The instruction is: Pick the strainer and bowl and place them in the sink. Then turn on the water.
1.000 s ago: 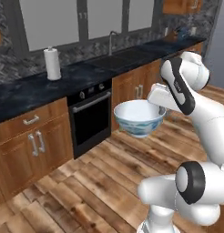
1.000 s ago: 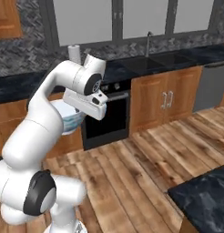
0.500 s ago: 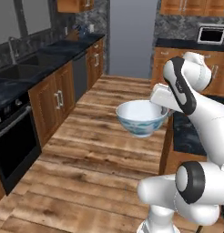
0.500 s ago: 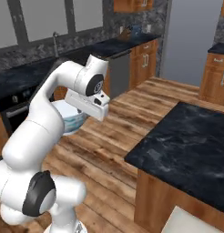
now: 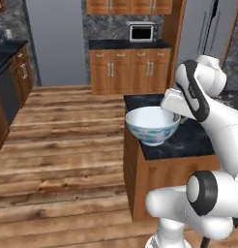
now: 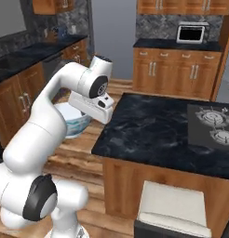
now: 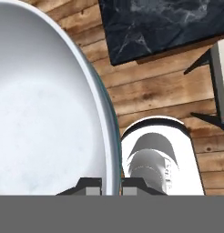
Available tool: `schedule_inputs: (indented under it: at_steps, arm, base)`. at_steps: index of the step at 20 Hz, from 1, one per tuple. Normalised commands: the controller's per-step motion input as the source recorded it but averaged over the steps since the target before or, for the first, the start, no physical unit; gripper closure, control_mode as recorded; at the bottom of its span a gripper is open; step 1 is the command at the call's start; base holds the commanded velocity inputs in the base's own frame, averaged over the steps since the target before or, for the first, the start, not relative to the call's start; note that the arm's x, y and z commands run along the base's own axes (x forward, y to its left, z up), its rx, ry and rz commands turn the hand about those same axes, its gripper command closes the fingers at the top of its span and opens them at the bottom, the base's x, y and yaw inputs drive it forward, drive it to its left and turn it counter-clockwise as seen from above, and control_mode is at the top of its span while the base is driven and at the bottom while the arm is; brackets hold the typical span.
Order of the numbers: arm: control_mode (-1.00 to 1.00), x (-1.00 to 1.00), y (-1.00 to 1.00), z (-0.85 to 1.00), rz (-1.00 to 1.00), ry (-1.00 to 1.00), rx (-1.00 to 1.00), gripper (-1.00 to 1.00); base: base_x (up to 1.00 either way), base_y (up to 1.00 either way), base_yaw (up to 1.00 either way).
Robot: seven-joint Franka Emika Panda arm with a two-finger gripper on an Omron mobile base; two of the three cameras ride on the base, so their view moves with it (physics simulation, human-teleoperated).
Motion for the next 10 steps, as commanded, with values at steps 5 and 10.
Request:
schedule_inputs:
  at_steps: [5,10]
  arm:
    - [1.00,0.00,0.00,0.00,0.00,0.00,0.00,1.00]
    - [1.00,0.00,0.00,0.00,0.00,0.00,0.00,1.00]
  base:
    - [0.14,-0.14,-0.51]
    - [0.15,-0.13,-0.46]
